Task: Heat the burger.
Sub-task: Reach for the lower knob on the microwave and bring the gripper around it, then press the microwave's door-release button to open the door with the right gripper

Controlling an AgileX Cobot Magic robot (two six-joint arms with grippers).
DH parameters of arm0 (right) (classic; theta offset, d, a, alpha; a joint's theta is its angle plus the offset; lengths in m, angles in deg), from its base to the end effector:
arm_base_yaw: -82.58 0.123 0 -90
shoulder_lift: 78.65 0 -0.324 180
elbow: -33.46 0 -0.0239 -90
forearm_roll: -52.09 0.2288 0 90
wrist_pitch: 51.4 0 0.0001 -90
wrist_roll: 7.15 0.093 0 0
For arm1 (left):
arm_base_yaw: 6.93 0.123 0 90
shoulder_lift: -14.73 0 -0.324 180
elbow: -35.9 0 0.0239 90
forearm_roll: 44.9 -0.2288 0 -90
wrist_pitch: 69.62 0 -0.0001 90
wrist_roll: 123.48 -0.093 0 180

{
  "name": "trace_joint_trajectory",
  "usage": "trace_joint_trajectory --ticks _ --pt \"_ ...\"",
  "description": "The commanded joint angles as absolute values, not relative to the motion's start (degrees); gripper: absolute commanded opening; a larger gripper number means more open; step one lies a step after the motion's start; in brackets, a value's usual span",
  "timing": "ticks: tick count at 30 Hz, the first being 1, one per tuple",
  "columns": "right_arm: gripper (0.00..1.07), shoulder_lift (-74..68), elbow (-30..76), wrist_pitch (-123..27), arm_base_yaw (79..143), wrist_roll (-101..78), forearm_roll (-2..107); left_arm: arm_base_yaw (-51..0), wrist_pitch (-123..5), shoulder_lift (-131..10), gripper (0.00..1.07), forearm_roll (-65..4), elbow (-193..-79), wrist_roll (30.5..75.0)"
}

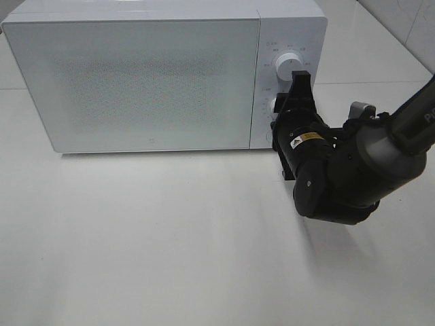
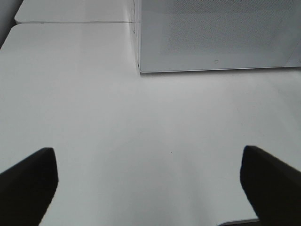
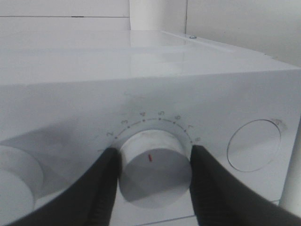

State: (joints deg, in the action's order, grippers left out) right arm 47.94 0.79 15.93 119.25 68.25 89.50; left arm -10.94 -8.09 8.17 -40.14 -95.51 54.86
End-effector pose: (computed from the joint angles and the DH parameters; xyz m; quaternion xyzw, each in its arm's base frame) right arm 0.3303 0.1809 0.1682 0.5037 0.5448 0.4752 0.4730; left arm -0.0652 -0.0022 0.2688 0.0444 0.8493 -0.0522 0.5235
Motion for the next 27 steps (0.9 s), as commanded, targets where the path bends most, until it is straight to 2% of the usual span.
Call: trace_joint_trajectory --ticks 1,2,4,5,6,8,9,14,19,27 --pt "0.21 47.1 2.6 27.5 119.6 66.8 83.7 -10.7 -8.3 8.7 0.98 -40.0 -95.5 54.6" --pt "0.27 47.1 2.6 27.5 119.6 66.8 84.3 -10.7 -8.3 8.7 0.98 -40.0 -95.5 54.6" --pt "0.30 47.1 2.6 27.4 119.6 66.8 84.7 -10.7 -8.3 8.7 0.98 -40.0 -95.5 54.6" --pt "0.38 47.1 2.6 27.4 119.6 66.8 85.4 -10.7 -8.3 8.7 0.98 -40.0 -95.5 54.6" --pt "0.38 47.1 2.6 27.4 119.6 66.8 85.4 -10.7 -8.3 8.7 0.98 -40.0 -95.5 54.6" --pt "0.46 47.1 2.6 27.4 119.6 66.8 85.7 -10.7 -8.3 8.7 0.98 -40.0 -95.5 54.6" --pt "0.46 47.1 2.6 27.4 119.6 66.8 85.7 -10.7 -8.3 8.7 0.98 -40.0 -95.5 54.6" --pt "0.61 47.1 2.6 27.3 119.7 65.9 85.7 -10.7 -8.3 8.7 0.98 -40.0 -95.5 54.6" --pt "0.66 46.9 2.6 27.0 119.8 65.9 85.0 -10.7 -8.3 8.7 0.98 -40.0 -95.5 54.6" --pt "0.67 45.4 -0.1 23.9 119.8 65.2 83.4 -10.7 -8.3 8.7 0.98 -40.0 -95.5 54.6"
